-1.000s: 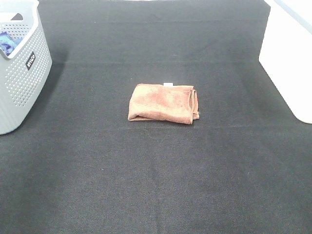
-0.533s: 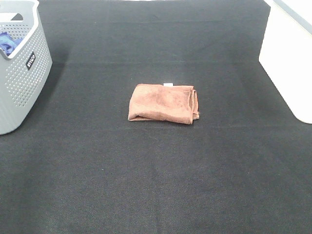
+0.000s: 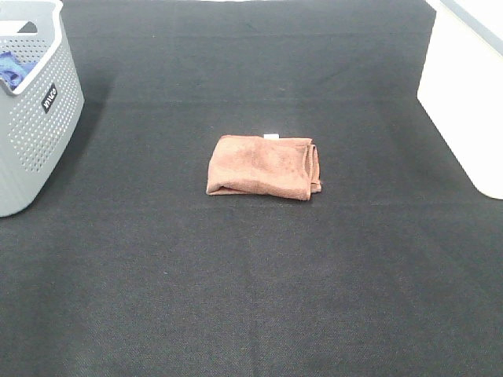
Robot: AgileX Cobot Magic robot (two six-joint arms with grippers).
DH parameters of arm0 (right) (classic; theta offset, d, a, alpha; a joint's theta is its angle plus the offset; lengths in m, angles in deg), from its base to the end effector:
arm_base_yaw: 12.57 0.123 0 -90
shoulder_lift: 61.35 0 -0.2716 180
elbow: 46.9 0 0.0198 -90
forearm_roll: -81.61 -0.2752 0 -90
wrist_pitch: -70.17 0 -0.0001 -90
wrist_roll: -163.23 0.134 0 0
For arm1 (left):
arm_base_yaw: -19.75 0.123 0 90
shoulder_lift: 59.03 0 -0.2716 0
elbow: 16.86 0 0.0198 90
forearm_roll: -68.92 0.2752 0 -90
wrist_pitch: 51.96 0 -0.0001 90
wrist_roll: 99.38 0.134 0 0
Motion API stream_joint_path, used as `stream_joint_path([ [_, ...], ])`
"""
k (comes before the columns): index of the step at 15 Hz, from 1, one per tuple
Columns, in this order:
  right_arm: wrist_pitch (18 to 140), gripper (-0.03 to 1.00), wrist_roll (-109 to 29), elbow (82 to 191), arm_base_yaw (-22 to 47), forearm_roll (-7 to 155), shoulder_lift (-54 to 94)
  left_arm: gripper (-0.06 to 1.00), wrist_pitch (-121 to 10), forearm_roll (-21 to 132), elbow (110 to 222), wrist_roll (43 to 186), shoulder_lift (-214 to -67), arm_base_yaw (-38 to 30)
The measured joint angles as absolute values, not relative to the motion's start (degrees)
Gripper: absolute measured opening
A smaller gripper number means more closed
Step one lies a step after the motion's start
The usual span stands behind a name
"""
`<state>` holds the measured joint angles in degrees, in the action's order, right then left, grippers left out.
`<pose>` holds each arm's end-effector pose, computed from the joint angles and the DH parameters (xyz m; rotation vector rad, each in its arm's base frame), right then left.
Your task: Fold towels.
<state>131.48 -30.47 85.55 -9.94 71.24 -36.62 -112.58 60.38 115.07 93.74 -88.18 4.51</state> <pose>0.1047 0.0260 0.2486 -0.3073 2.2960 0.1308 0.1077 -0.0473 0.2373 0.5615 2.3355 -0.2073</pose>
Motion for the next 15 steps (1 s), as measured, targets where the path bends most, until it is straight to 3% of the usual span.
stream_joint_path([
  [9, 131.5, 0.86, -30.5, 85.5, -9.9, 71.2, -36.7, 0.66, -112.6, 59.3, 115.1, 94.9, -88.0, 4.9],
  [15, 131.5, 0.86, -30.5, 85.5, -9.9, 71.1, -44.5, 0.66, -112.6, 59.3, 115.1, 94.9, -75.1, 19.0],
])
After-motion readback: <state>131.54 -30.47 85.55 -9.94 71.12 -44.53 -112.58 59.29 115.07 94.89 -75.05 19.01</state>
